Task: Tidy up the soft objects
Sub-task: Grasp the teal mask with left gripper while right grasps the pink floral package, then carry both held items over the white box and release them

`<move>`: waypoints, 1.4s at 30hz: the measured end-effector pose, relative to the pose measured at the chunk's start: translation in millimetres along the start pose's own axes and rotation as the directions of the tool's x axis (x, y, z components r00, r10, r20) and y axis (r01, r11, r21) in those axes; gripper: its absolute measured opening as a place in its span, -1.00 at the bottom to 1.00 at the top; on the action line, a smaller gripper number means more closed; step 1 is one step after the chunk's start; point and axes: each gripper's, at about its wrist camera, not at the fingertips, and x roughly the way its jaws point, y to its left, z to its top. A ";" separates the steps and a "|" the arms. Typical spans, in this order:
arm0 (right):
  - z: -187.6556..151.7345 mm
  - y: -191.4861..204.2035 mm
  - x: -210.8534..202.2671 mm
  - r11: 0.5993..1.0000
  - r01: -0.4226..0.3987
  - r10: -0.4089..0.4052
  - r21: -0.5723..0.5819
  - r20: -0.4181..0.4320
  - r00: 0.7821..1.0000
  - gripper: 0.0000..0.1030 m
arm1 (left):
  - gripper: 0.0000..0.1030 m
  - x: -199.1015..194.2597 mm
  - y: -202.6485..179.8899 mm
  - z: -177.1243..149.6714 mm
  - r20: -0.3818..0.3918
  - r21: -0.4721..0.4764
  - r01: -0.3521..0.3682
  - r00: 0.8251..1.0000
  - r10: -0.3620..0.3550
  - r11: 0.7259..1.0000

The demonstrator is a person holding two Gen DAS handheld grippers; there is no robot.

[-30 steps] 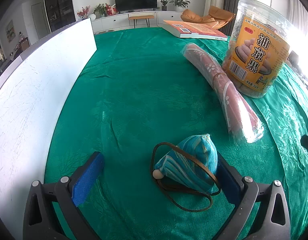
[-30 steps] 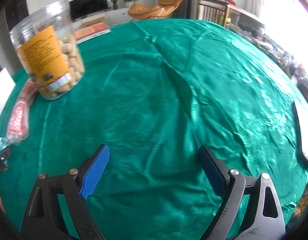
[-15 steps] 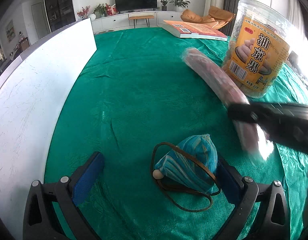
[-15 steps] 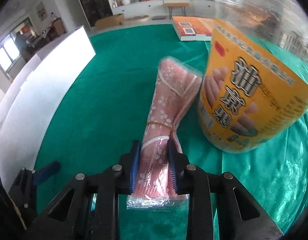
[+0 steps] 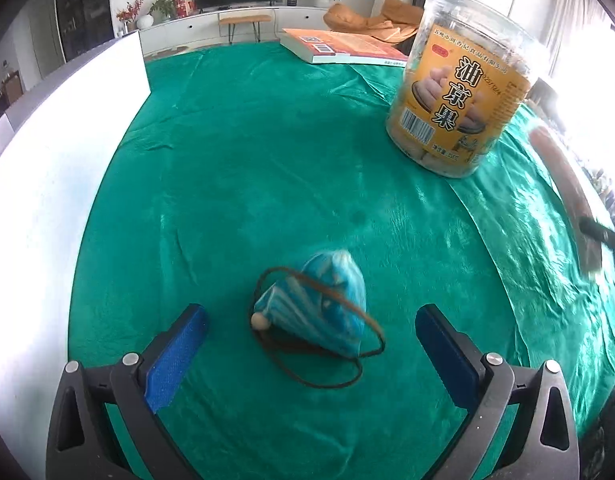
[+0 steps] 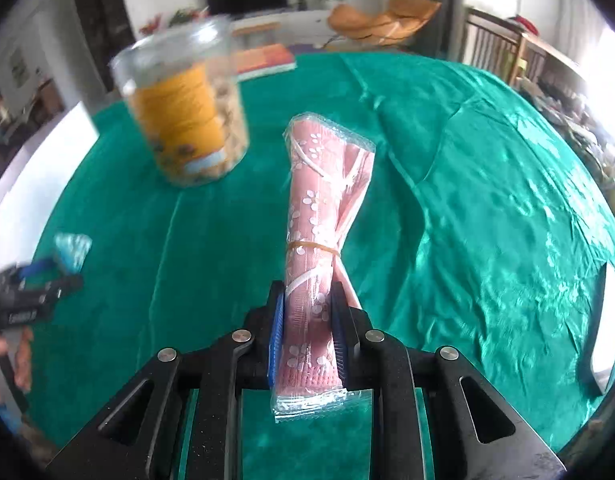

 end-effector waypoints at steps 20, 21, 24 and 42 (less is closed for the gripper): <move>137.9 37.8 33.4 0.997 -0.083 0.083 -0.011 0.009 0.997 -0.61 | -0.12 -53.0 7.4 92.7 0.160 -0.108 0.112 0.983 -0.094 0.988; 146.5 40.6 29.8 0.996 -0.089 0.090 -0.013 0.014 0.996 -0.61 | -0.12 -56.9 8.2 99.3 0.168 -0.106 0.111 0.981 -0.092 0.988; 167.6 53.4 16.9 0.994 -0.100 0.101 -0.039 0.032 0.994 -0.61 | -0.12 -74.4 12.1 119.5 0.205 -0.096 0.118 0.974 -0.097 0.988; 109.6 346.6 -61.6 0.686 -0.676 0.642 -0.270 -0.214 0.737 -0.50 | 0.33 -231.6 203.2 40.9 0.214 -0.309 -0.204 0.937 0.277 0.929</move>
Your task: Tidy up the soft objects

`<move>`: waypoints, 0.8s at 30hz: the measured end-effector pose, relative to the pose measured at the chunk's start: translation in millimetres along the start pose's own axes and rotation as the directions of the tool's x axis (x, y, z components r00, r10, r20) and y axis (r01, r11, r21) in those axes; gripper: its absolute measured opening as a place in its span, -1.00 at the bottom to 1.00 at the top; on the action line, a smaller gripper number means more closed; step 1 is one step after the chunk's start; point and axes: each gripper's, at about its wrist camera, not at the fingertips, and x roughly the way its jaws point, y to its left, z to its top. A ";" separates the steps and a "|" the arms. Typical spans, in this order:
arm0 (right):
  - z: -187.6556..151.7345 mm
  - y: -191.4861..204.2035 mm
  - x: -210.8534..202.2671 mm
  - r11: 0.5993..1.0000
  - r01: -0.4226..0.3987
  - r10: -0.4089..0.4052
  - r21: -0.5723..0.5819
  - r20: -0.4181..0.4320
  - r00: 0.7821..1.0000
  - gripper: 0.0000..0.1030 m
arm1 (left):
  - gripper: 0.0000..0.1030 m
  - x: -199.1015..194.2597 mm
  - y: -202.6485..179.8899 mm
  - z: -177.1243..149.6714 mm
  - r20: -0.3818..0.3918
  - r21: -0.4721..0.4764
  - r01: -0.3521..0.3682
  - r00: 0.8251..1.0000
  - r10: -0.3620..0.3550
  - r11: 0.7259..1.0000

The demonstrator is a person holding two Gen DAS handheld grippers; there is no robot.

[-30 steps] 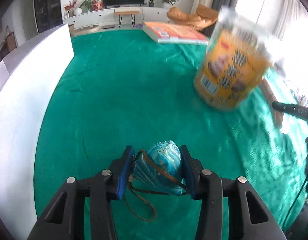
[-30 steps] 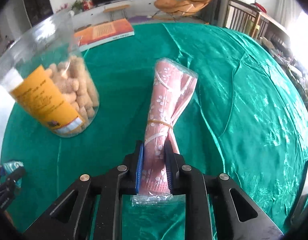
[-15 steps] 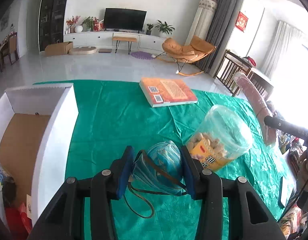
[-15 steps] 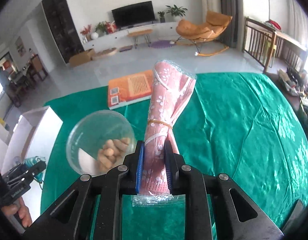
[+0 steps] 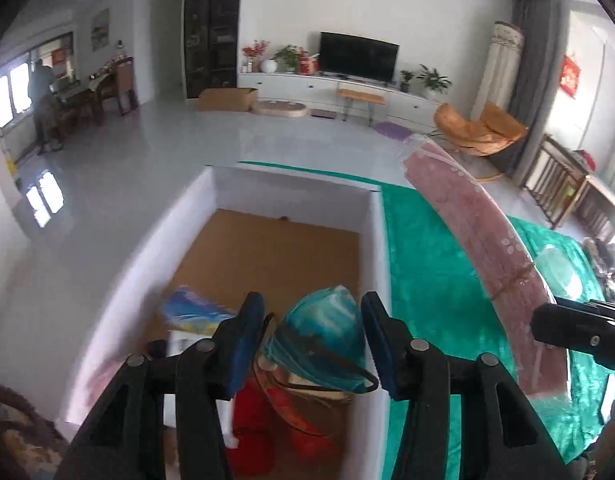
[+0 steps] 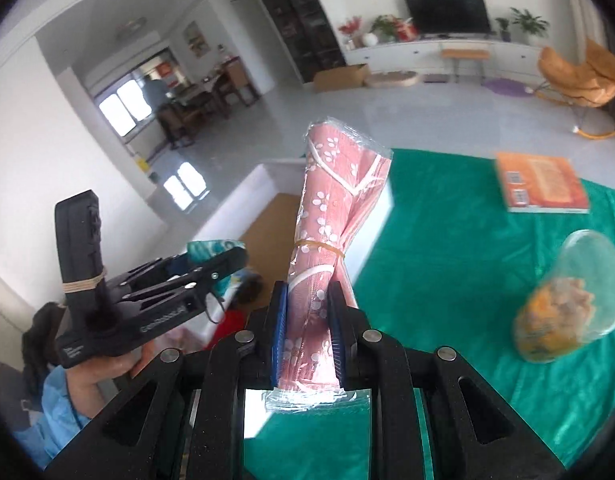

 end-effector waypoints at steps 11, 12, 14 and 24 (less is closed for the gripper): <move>-23.2 48.7 48.1 0.998 -0.010 0.006 -0.057 -0.056 0.998 0.57 | 1.00 -31.0 38.4 -52.2 0.084 0.013 -0.277 0.958 0.275 0.961; -24.0 49.7 47.2 0.999 -0.015 0.012 -0.049 -0.066 0.998 0.57 | 1.00 -30.1 36.0 -55.0 0.074 0.009 -0.283 0.957 0.281 0.959; -24.7 47.4 45.4 0.999 -0.007 0.004 -0.041 -0.060 0.998 0.57 | 1.00 -31.5 26.1 -57.0 0.073 0.009 -0.301 0.951 0.299 0.954; -40.3 72.7 49.9 0.965 0.175 -0.198 -0.195 -0.104 0.975 0.57 | 1.00 -45.8 5.1 -75.2 0.063 -0.019 -0.280 0.958 0.280 0.960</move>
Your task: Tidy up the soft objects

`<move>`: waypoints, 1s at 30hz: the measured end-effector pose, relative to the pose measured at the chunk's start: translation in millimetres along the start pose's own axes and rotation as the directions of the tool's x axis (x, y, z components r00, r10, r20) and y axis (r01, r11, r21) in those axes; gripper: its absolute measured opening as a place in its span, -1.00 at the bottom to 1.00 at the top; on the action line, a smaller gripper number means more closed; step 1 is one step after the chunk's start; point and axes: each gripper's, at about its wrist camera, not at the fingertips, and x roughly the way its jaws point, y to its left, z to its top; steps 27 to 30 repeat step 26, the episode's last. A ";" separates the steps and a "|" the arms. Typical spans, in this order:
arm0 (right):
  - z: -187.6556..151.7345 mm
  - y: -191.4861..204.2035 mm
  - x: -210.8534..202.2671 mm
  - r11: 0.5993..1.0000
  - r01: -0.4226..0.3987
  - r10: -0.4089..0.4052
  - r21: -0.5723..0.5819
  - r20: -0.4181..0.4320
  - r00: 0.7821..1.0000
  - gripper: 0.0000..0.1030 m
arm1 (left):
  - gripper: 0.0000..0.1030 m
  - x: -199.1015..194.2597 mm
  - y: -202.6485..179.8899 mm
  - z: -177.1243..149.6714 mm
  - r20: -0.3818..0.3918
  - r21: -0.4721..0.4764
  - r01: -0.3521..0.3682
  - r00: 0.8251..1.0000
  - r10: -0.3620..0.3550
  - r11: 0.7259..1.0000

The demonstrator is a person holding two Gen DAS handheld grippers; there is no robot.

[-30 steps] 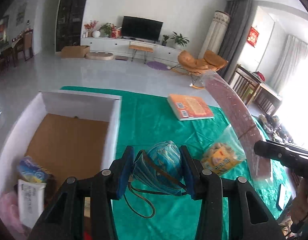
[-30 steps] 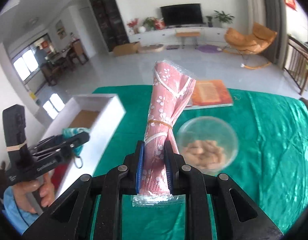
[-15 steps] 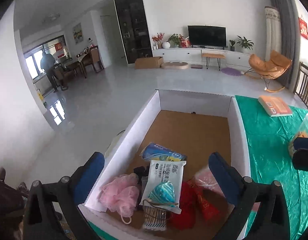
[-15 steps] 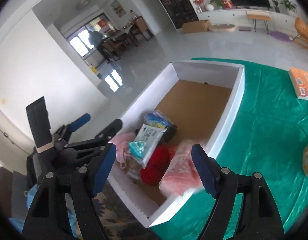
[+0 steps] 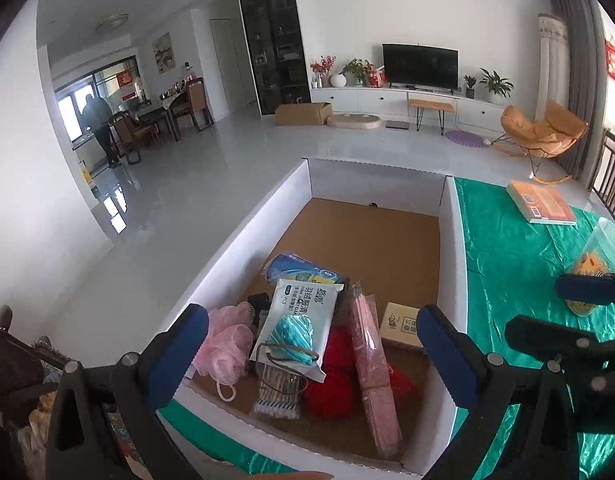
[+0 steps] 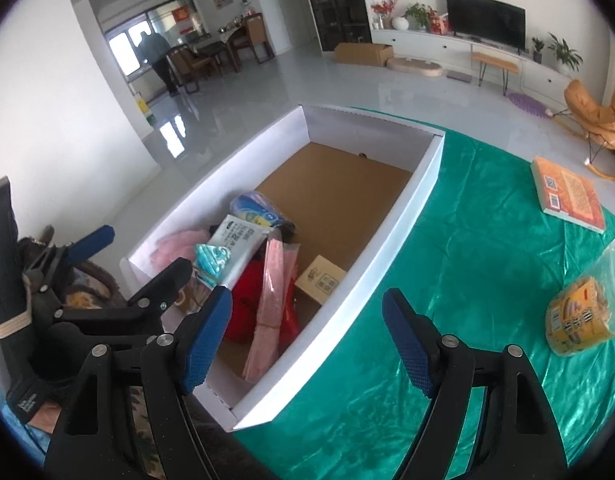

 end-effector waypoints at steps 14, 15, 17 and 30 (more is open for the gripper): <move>-5.6 20.6 7.1 0.992 0.063 -0.068 -0.110 -0.038 0.997 0.56 | 1.00 2.3 13.2 1.1 -0.017 -0.016 -0.036 0.999 0.036 0.999; -6.1 21.4 7.0 0.992 0.063 -0.068 -0.112 -0.040 0.997 0.56 | 1.00 1.9 14.0 0.9 -0.018 -0.018 -0.037 0.999 0.037 0.999; -6.7 22.0 7.2 0.991 0.063 -0.068 -0.114 -0.042 0.997 0.56 | 1.00 1.0 15.6 1.0 -0.017 -0.022 -0.039 0.999 0.039 0.999; -13.5 20.9 6.1 0.991 0.067 -0.071 -0.117 -0.033 0.997 0.55 | 1.00 -5.4 16.2 -5.9 0.010 -0.053 -0.031 0.999 0.031 0.998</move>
